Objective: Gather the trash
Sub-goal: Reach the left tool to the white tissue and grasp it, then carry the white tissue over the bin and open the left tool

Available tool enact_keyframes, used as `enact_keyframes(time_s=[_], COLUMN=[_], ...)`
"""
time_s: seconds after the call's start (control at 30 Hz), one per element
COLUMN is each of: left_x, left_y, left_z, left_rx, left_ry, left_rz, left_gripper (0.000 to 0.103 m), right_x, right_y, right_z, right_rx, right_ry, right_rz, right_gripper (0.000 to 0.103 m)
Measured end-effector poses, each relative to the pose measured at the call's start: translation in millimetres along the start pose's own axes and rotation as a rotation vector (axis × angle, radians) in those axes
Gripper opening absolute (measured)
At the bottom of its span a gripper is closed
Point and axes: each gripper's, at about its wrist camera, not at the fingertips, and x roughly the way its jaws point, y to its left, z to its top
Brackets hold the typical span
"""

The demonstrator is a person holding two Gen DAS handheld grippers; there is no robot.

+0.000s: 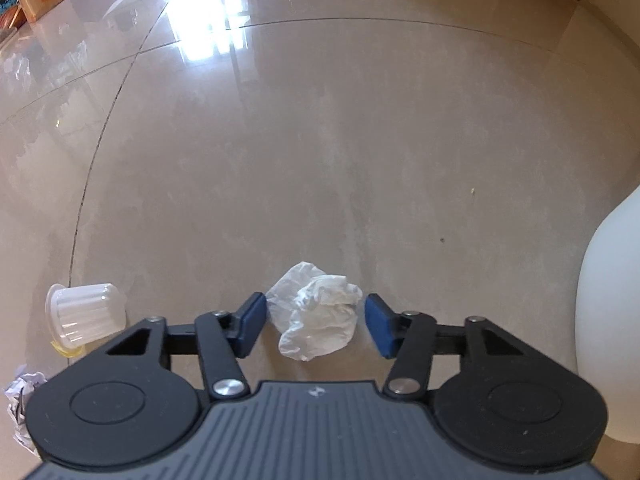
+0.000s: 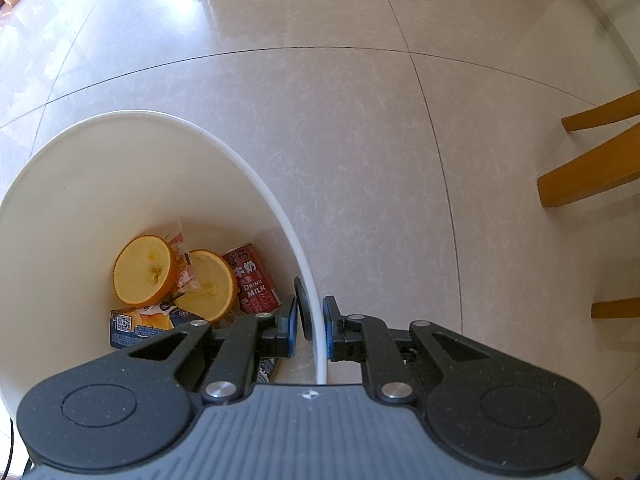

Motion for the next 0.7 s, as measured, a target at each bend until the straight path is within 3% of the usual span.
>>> enact_keyframes(time_s=[0.2, 0.47, 0.7], left_x=[0, -5, -35], left_y=[1, -5, -13], left_z=[1, 14, 27], left_rx=[-0.018, -0.003, 0.034], left_ry=[0.013, 0.047, 0.046], left_rz=[-0.006, -0.003, -0.041], left_gripper=[0.034, 0.031, 0.030], right_x=[0, 0, 0], right_y=[-1, -1, -1], right_z=[0, -1, -1], right_rx=[-0.003, -0.001, 0.004], right_ry=[-0.002, -0.004, -0.002], right_rz=[-0.001, 0.000, 0.002], right_gripper=[0.016, 0.015, 0.015])
